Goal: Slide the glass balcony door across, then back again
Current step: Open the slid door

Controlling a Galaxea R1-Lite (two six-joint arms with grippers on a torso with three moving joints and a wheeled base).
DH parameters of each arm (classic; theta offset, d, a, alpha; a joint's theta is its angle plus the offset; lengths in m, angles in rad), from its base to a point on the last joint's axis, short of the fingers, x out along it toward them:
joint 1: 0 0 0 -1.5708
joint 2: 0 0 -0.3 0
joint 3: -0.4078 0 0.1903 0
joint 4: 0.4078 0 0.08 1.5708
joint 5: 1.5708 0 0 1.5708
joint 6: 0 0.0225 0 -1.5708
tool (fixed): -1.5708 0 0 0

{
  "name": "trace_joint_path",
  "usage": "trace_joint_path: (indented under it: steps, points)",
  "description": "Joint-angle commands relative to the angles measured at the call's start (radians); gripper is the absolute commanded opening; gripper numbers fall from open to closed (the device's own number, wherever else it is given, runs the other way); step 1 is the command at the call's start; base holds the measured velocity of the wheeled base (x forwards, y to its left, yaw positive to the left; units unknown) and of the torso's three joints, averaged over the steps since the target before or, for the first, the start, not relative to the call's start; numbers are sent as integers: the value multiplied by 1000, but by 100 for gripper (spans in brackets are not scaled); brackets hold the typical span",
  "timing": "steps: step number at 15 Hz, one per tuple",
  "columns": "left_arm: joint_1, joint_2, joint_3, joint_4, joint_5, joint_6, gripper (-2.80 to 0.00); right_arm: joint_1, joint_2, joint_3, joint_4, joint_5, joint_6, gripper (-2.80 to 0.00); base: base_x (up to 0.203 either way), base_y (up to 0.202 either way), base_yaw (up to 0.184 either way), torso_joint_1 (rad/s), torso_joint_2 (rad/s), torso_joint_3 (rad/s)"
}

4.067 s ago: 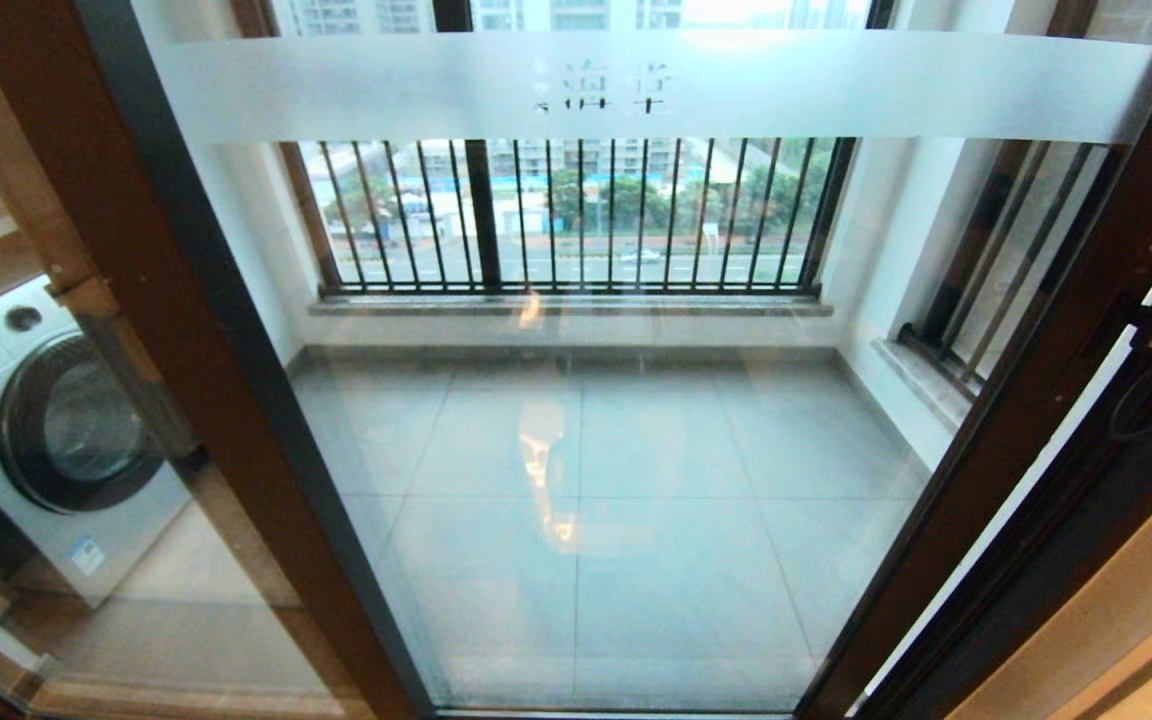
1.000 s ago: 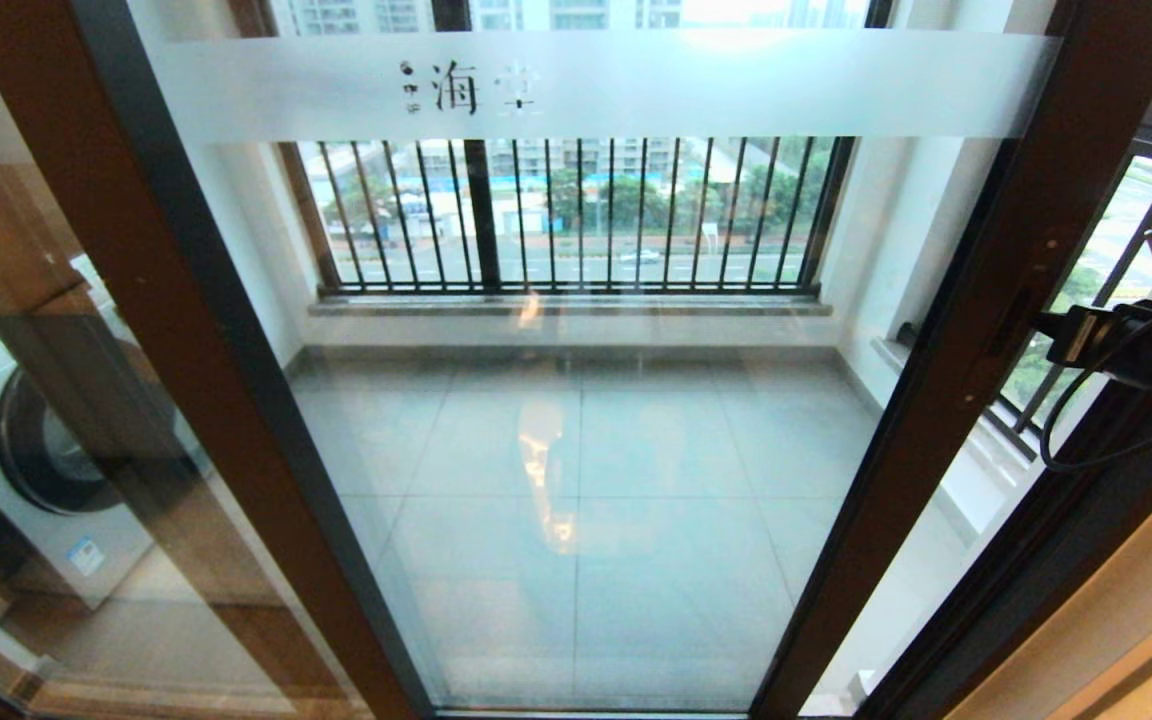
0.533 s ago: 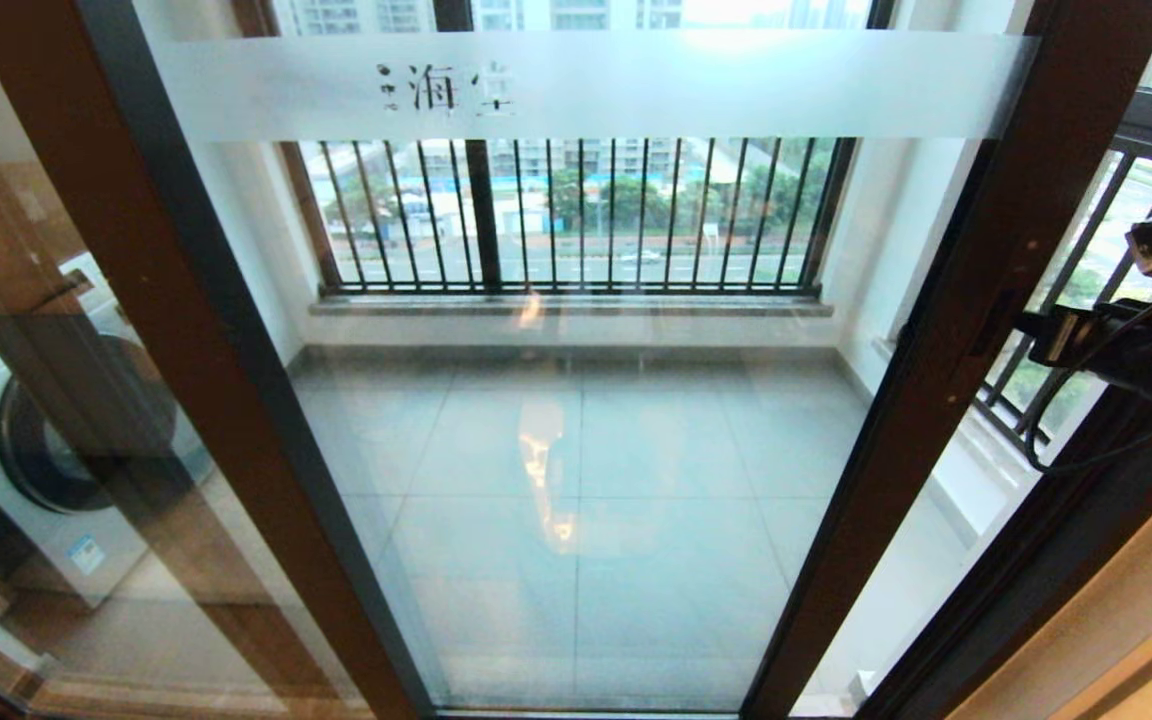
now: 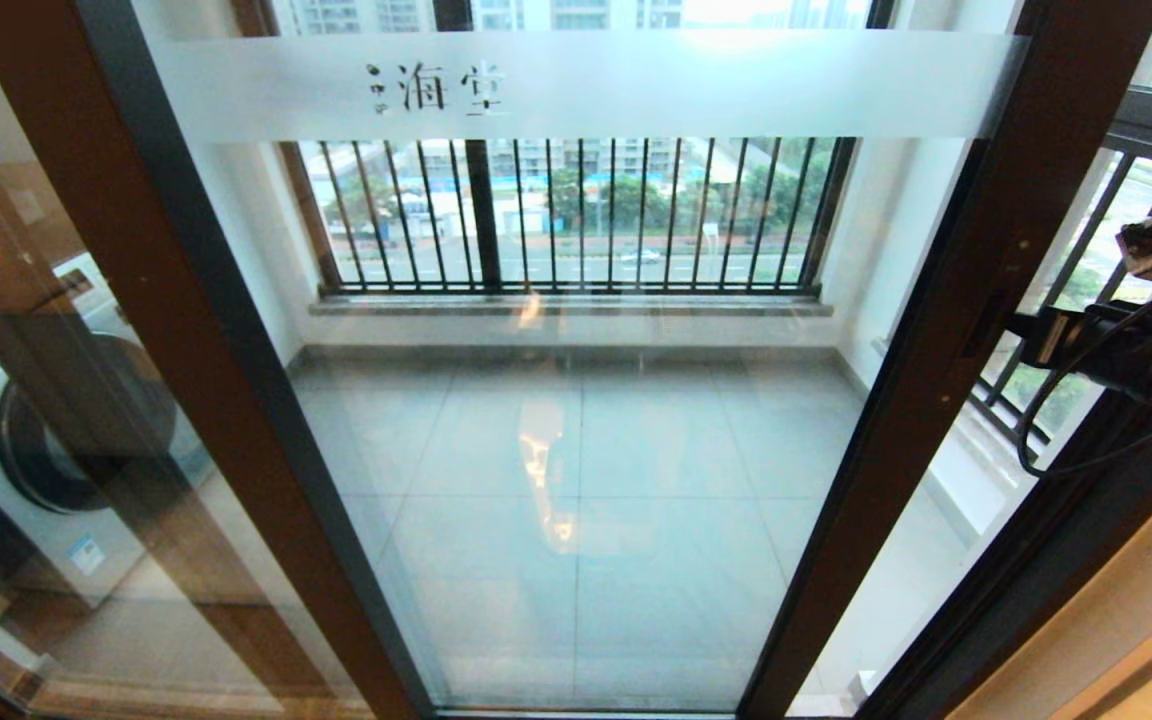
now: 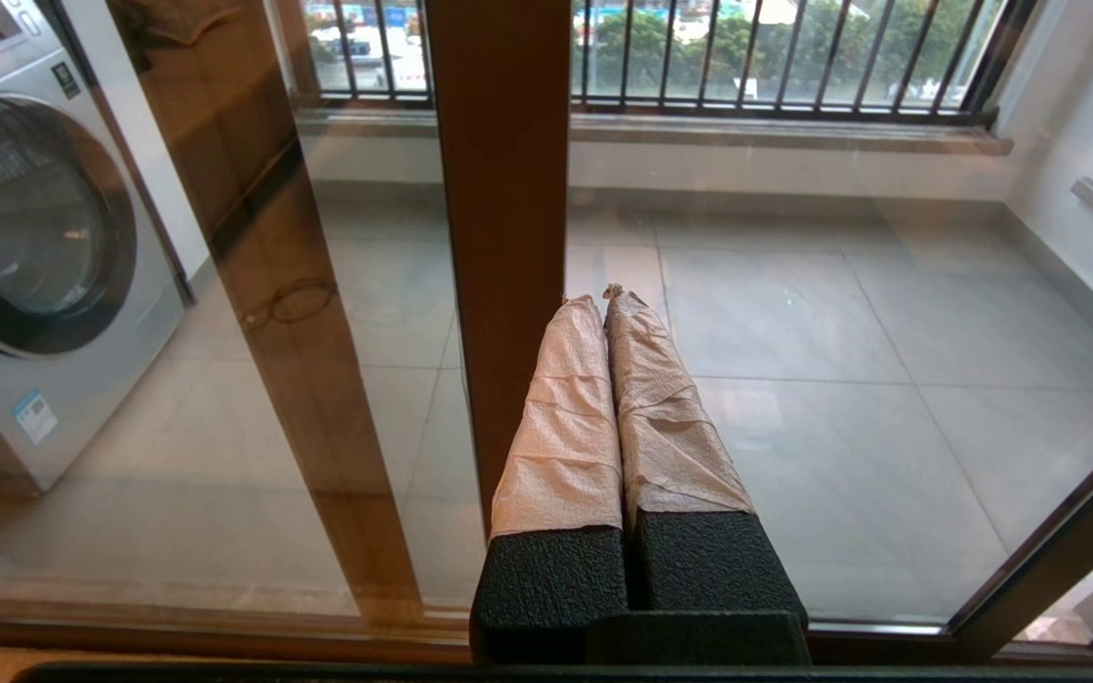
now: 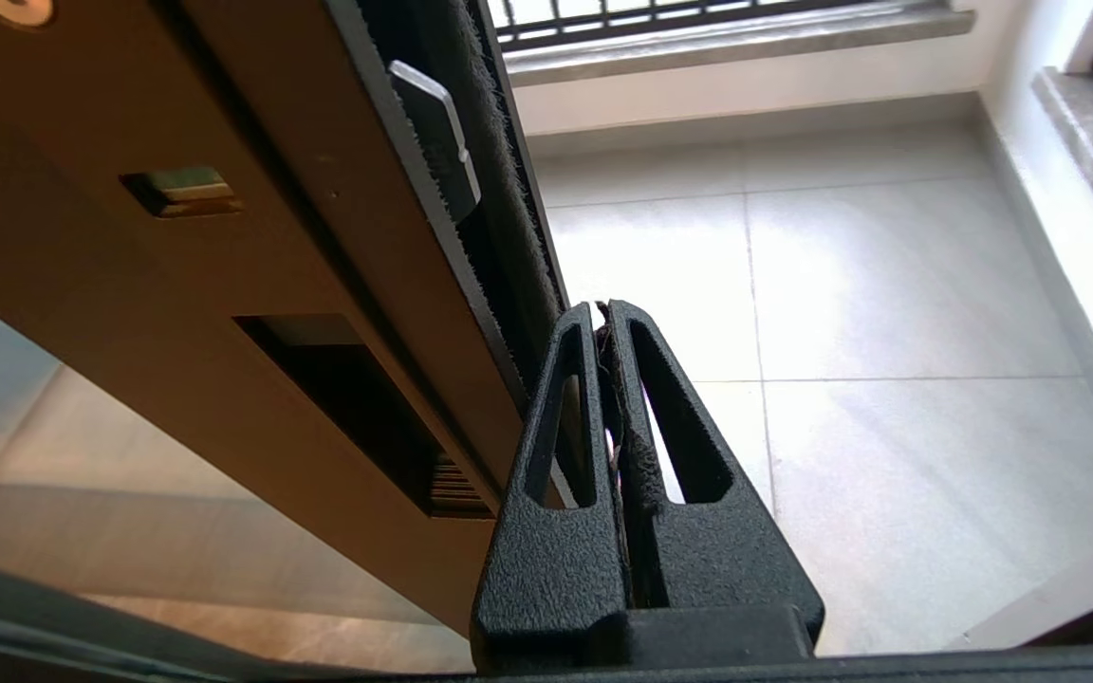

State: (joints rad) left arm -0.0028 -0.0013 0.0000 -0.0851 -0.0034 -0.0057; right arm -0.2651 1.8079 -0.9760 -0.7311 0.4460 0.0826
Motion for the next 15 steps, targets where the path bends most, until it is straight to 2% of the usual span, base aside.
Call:
trace_joint_path:
  steps: [1, 15]
  points:
    - [0, 1, 34, -1, 0, 0, -280, 14, -9, 10, -4, 0, 0, -280, 0, 0, 0, 0, 0, 0]
    - [0, 1, 34, -1, 0, 0, -280, 64, -41, 48, -5, -7, -1, -280, 0, 0, 0, 0, 0, 0]
